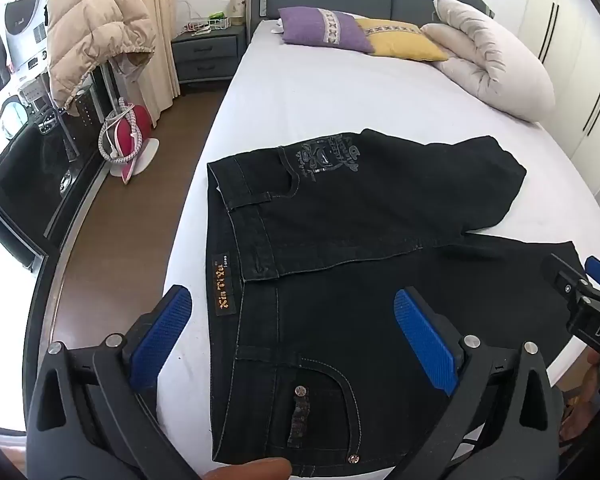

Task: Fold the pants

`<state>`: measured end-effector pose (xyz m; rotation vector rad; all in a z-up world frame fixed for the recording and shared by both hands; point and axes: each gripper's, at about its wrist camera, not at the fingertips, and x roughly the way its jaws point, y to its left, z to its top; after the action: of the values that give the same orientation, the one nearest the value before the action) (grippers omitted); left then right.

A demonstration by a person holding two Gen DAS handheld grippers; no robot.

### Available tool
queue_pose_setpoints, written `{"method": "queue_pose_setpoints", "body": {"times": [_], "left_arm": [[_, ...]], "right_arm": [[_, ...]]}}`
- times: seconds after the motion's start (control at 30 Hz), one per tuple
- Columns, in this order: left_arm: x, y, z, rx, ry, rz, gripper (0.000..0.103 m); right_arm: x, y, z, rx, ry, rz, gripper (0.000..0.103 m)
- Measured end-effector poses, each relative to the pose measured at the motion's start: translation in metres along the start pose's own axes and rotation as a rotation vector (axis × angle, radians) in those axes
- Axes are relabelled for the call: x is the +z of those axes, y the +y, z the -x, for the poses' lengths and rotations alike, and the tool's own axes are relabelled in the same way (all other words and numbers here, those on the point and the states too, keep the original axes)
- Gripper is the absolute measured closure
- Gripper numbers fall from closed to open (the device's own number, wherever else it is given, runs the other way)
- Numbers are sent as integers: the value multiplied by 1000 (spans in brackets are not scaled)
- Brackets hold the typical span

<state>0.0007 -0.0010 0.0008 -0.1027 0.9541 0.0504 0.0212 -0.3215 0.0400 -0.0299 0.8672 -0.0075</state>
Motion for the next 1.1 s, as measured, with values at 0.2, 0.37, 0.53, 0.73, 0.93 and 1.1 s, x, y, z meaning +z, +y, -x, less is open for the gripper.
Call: {"method": "queue_pose_setpoints", "body": {"times": [0.2,0.37,0.53,0.73,0.93,1.1], "left_arm": [[3,2,8,10,-15,4,0],[-2,-1,5,13,-14,4,0],[-3,-1,5,14,-16,3,0],[-3,-1,4,21,-14,5,0],[-4,1,1,29,-14,9,0],[-4,4,-1,32,-16,16,0]], "right_arm": [[-1,1,-2,3,4,6,0],[0,2,-1,-5,7,12,0],[-3,-4,-2,-1,7,14,0],[-4,6,-3,-7,13,22,0],[-6,9,-3,-7,15,30,0],[-5,9,-3,-8,18,34,0]]}}
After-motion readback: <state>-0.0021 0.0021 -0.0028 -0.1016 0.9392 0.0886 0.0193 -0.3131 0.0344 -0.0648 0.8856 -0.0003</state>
